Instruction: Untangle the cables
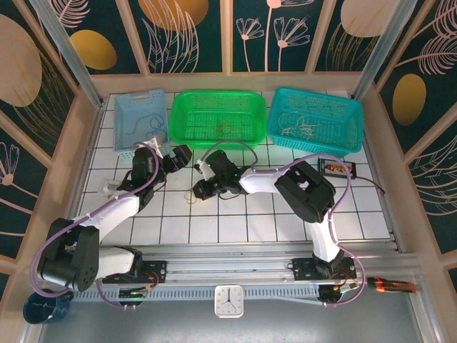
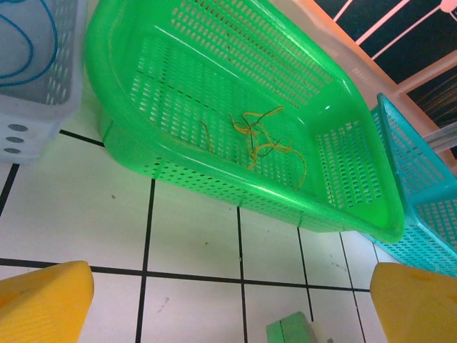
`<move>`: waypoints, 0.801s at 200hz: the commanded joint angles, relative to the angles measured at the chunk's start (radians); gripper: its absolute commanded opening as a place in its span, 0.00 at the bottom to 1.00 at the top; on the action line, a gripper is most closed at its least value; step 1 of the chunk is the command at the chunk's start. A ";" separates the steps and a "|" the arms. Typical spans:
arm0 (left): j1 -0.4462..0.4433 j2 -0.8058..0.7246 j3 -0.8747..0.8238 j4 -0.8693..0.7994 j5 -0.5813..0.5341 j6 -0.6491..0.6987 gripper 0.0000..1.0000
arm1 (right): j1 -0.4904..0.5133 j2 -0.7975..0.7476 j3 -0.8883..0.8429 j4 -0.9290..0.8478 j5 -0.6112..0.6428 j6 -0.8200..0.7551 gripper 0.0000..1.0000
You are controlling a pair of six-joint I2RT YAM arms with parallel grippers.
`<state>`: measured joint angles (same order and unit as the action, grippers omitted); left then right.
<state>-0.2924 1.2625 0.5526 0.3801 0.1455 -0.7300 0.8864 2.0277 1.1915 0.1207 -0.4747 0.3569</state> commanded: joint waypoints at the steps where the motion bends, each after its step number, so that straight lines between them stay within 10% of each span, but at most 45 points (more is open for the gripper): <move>1: 0.007 -0.001 0.017 -0.003 0.036 0.030 0.99 | -0.053 -0.110 0.006 -0.007 -0.015 -0.007 0.00; 160: -0.011 0.110 -0.082 0.485 0.394 -0.195 0.78 | -0.224 -0.337 -0.039 0.057 -0.066 0.072 0.00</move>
<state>-0.2932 1.3487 0.4904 0.7280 0.4801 -0.8635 0.6670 1.7283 1.1648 0.1459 -0.5251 0.4099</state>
